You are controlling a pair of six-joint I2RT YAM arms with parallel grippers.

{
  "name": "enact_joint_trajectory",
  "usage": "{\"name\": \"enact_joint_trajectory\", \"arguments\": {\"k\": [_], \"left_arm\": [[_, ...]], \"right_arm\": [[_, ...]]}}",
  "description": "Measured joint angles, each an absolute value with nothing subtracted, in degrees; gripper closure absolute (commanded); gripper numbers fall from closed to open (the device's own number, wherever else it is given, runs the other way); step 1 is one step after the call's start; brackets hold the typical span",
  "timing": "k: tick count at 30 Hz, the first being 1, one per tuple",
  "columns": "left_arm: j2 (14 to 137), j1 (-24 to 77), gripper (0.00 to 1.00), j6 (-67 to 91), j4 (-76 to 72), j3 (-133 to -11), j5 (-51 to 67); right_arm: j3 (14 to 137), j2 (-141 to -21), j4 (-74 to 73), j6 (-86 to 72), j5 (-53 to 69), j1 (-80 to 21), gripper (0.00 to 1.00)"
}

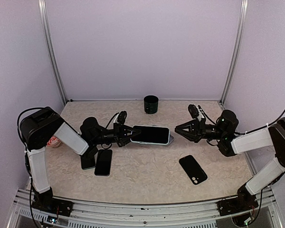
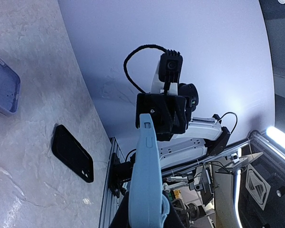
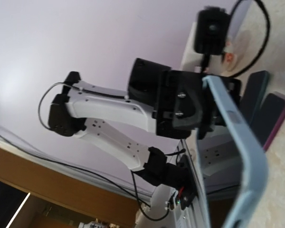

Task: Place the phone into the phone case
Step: Press the bottom right corner of the phone case.

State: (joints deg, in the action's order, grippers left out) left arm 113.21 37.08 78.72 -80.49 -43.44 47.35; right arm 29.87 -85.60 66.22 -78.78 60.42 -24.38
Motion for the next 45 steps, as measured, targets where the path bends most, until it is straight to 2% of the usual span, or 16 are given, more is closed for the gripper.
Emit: {"name": "enact_joint_trajectory", "arguments": {"k": [3,6,10,15,22,26,35,41,43,45], "left_arm": [[113.2,37.1,1.0,78.9,-80.5,-43.4,47.4],[113.2,37.1,1.0,79.1,-80.5,-43.4,47.4],[113.2,37.1,1.0,79.3,-80.5,-43.4,47.4],[113.2,37.1,1.0,79.5,-80.5,-43.4,47.4],[113.2,37.1,1.0,79.7,-80.4,-43.4,47.5],[113.4,36.6,1.0,79.7,-80.4,-43.1,47.4],[113.4,36.9,1.0,79.9,-80.5,-43.1,47.4],[113.4,37.2,1.0,80.1,-80.5,-43.1,47.4],[113.4,37.2,1.0,80.1,-80.5,-43.1,47.4],[113.4,37.2,1.0,80.1,-80.5,-43.1,47.4]], "right_arm": [[30.7,-84.6,57.6,-74.2,59.0,-24.4,0.65],[34.5,-81.6,42.4,-66.1,54.3,-24.4,0.59],[38.0,-77.6,31.2,-58.6,49.5,-24.5,0.58],[39.1,-77.9,24.8,-54.5,46.4,-25.0,0.58],[39.9,-84.1,24.0,-53.6,45.9,-27.6,0.59],[40.0,-86.6,27.9,-55.1,46.8,-27.7,0.68],[39.7,-87.5,35.9,-59.1,50.4,-29.0,0.62],[40.8,-89.5,36.4,-59.8,51.9,-29.2,0.74],[41.7,-90.1,35.3,-59.3,51.8,-29.3,0.84],[42.5,-90.3,33.9,-58.4,51.7,-29.3,1.0]]}}
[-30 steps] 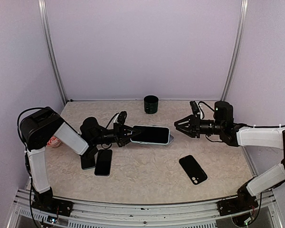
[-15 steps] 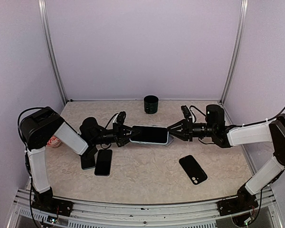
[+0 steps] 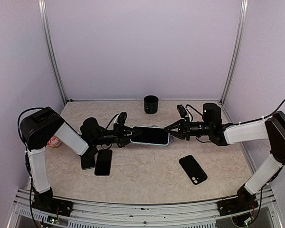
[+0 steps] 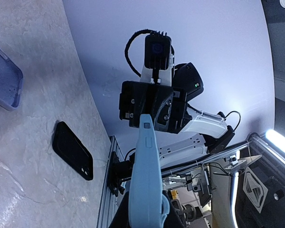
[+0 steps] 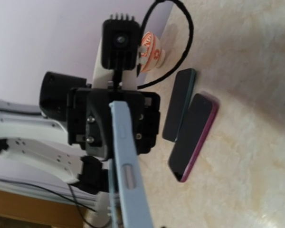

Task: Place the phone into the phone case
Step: Press the bottom right corner of the phone case.

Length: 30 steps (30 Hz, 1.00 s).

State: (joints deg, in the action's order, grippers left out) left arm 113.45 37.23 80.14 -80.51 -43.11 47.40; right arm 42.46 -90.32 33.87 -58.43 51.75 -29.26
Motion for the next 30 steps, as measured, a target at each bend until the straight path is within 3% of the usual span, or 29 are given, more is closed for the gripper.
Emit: {"name": "enact_joint_trajectory", "arguments": {"k": [7,19,30], "left_arm": [[113.6,37.1,1.0,80.4,-80.7,-43.1,47.3],[113.6,38.1,1.0,80.9,-80.0,-43.1,48.0],[113.6,38.7,1.0,82.5,-79.3,-43.2,48.0]], "right_arm": [[43.3,-90.4,33.2,-58.4,52.4,-29.2,1.0],[33.5,-105.1,81.5,-91.6,58.2,-26.9,1.0],[32.0,-107.5,88.6,-103.8,58.0,-26.5,0.95]]}}
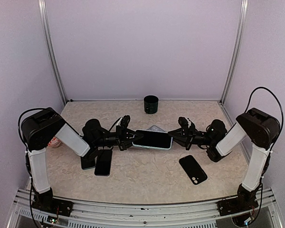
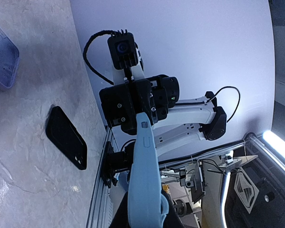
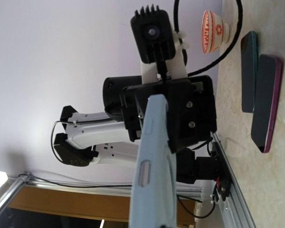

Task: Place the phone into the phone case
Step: Press the bottom right corner of the phone case, then pass from the left arm to the right

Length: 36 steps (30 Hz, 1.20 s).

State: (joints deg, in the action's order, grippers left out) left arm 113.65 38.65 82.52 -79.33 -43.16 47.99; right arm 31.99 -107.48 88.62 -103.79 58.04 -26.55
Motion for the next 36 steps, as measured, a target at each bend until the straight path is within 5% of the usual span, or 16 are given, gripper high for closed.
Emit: {"name": "enact_joint_trajectory", "arguments": {"k": [23,31,36], "left_arm": [[113.7,37.5,1.0,81.6,-80.2,-43.6,47.6],[113.7,37.7,1.0,80.8,-80.2,-43.7,48.0],[113.4,38.8,1.0,76.7,-76.6,-44.8,49.0]], "right_arm": [[28.1,-100.0,86.9,-101.4,57.5,-19.4,0.68],[42.3,-85.1,42.2,-69.0,52.1,-22.9,0.42],[49.3,-83.9,23.7,-54.0,50.6,-25.3,0.4]]}}
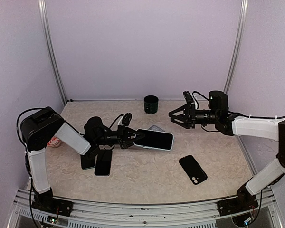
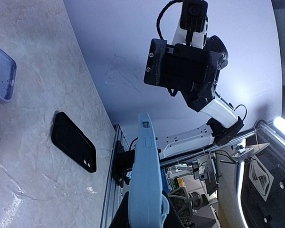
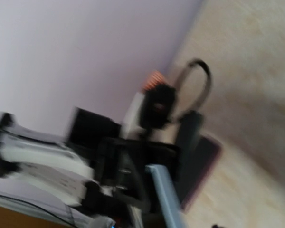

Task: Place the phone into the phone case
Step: Pass from the left arm to the right

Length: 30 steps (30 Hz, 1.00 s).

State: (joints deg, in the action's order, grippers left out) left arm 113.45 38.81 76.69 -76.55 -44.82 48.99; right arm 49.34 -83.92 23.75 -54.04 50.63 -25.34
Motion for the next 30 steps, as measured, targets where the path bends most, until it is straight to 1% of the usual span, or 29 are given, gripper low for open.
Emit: {"name": "enact_joint_trajectory", "arguments": {"k": [4,8,13,17,20,25,29,30], "left_arm": [[111.7,40.2,1.0,72.1,-70.9,-45.8,49.6],[109.5,41.1,1.0,66.9,-65.6,-47.4,50.4],[107.3,42.1,1.0,59.0,-56.0,-50.7,51.1],[105.9,43.3,1.0,51.1,-46.1,-54.4,51.1],[105.2,43.9,1.0,47.2,-41.3,-56.0,51.6],[105.1,44.1,1.0,44.0,-37.5,-57.7,53.6],[105.1,44.2,1.0,42.0,-34.7,-58.4,55.4],[105.2,44.3,1.0,41.4,-33.6,-58.8,55.8]], "right_arm": [[51.7,-85.3,12.1,-45.5,49.7,-27.4,0.41],[53.7,-85.6,1.7,-37.9,49.1,-29.9,0.46],[54.4,-85.2,-6.6,-30.7,49.0,-30.8,0.5],[54.3,-82.5,-12.6,-25.8,48.3,-31.4,0.53],[54.2,-80.0,-15.9,-22.9,47.3,-32.0,0.59],[54.2,-79.2,-19.2,-19.5,46.4,-32.7,0.67],[54.1,-79.2,-21.7,-16.9,46.2,-33.8,0.76],[54.1,-79.1,-22.2,-16.3,46.2,-34.0,0.8]]}}
